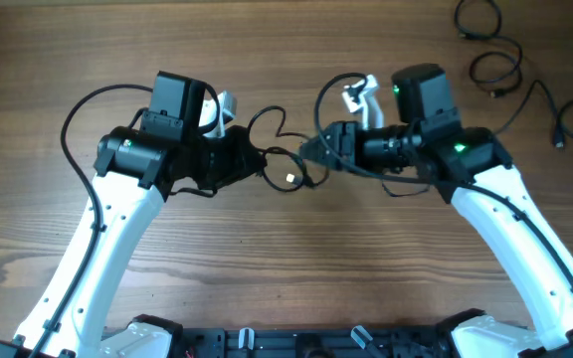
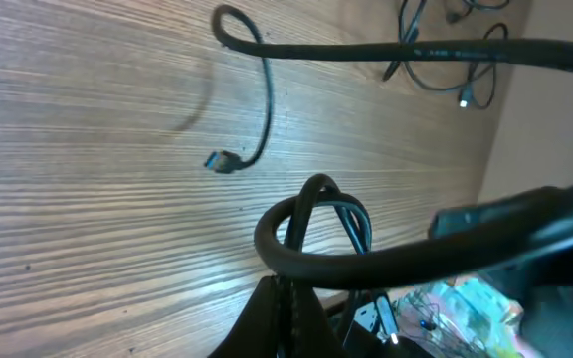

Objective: Untangle cables

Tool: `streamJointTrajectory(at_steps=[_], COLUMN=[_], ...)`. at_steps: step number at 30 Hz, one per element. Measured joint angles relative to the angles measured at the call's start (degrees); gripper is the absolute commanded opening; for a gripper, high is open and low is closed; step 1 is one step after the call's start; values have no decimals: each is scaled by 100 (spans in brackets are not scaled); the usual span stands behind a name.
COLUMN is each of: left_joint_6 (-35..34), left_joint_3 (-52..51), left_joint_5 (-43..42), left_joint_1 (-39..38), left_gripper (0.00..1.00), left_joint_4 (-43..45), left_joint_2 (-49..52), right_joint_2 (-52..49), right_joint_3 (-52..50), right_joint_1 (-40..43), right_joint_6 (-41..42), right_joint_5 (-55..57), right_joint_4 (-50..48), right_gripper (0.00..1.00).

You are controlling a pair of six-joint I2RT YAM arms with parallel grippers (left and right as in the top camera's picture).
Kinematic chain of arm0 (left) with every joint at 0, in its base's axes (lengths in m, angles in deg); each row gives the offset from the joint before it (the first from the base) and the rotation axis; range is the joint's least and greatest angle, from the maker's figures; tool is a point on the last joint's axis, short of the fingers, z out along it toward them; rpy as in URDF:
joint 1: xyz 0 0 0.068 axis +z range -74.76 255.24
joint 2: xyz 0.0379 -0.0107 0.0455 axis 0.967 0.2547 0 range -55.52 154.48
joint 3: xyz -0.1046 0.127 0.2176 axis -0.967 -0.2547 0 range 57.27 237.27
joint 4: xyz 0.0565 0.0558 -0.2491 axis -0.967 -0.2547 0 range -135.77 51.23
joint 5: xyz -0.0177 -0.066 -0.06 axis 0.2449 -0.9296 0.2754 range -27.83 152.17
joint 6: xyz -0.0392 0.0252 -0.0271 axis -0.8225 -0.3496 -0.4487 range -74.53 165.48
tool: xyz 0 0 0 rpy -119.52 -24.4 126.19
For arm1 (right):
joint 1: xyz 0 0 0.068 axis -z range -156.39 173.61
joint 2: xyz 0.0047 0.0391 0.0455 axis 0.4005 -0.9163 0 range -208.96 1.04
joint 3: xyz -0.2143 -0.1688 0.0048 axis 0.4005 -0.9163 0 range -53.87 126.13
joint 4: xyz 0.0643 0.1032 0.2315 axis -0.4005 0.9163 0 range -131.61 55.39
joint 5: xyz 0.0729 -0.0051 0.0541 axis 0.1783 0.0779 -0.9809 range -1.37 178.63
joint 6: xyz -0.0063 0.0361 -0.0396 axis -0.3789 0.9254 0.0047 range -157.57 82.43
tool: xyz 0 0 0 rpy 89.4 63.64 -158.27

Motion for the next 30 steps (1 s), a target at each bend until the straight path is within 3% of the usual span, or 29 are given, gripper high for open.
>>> streamJointTrajectory(at_steps=[5, 9, 14, 19, 30], left_joint_6=[-2, -50, -608, -1191, -1421], left_joint_3=[0, -2, -2, -2, -4], left_joint_5=[9, -310, -389, -369, -337], left_joint_1=[0, 0, 0, 0, 0], left_gripper=[4, 4, 4, 4, 4], left_joint_4=[-57, 164, 164, 188, 234], left_joint_2=[0, 0, 0, 0, 0], right_joint_2=[-2, -2, -7, -7, -7], right_joint_3=[0, -63, -140, -142, -151], right_joint_1=[2, -133, -254, -673, -1279], right_joint_6=[-24, -24, -37, -251, -940], right_joint_5=[1080, 1318, 1390, 1423, 1569], right_joint_4=[811, 737, 675, 367, 107], right_gripper=[71, 77, 93, 97, 100])
